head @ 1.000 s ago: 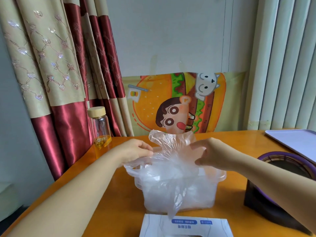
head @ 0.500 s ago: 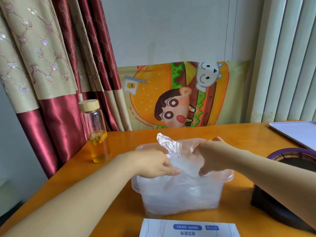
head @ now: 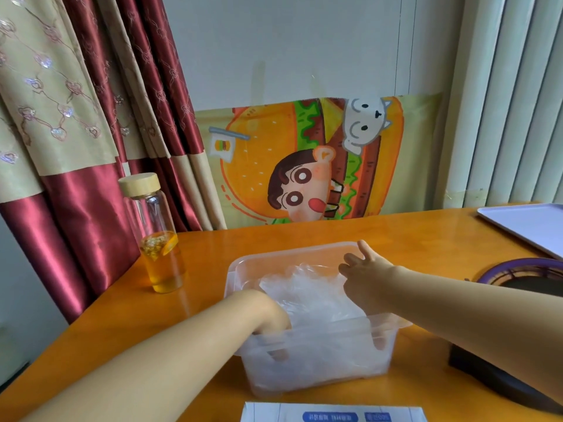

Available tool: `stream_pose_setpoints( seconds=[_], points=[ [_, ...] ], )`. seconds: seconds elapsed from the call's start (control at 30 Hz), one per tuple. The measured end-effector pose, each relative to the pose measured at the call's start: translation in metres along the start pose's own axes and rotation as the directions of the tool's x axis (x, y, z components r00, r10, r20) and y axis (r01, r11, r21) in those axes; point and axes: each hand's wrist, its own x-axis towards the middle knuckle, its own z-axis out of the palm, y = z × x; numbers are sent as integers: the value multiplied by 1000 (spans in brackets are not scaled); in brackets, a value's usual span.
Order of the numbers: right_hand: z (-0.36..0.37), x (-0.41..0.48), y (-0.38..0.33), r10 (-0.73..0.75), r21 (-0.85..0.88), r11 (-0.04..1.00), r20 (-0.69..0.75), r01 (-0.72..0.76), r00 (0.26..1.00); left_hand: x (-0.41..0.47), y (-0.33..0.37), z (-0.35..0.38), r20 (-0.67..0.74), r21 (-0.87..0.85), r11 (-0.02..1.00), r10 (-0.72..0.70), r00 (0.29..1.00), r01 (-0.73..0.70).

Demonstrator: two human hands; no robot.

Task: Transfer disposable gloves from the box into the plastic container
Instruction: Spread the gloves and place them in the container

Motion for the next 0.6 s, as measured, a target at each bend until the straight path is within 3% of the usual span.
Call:
stream_pose_setpoints(
  seconds=[0.17,0.27,0.37,0.5,0.6],
  points=[
    [-8,3,3,-52,40,998,151,46,987,-8,2,-6,13,76,997,-18,1000,17],
    [-17,-4,10,-76,147,988,201,47,977,-7,-5,-7,-38,-52,997,51,998,-53],
    [-25,-10,15,-95,274,959,83,69,992,-3,-19,-7,-121,-184,981,42,992,-64],
    [-32,-6,13,-145,444,867,-206,225,968,-5,-27,-11,-167,-267,963,0,986,-45],
    [-23,9,-1,-191,523,813,-178,257,965,-13,-21,-9,-138,-382,923,-10,990,-44]
  ],
)
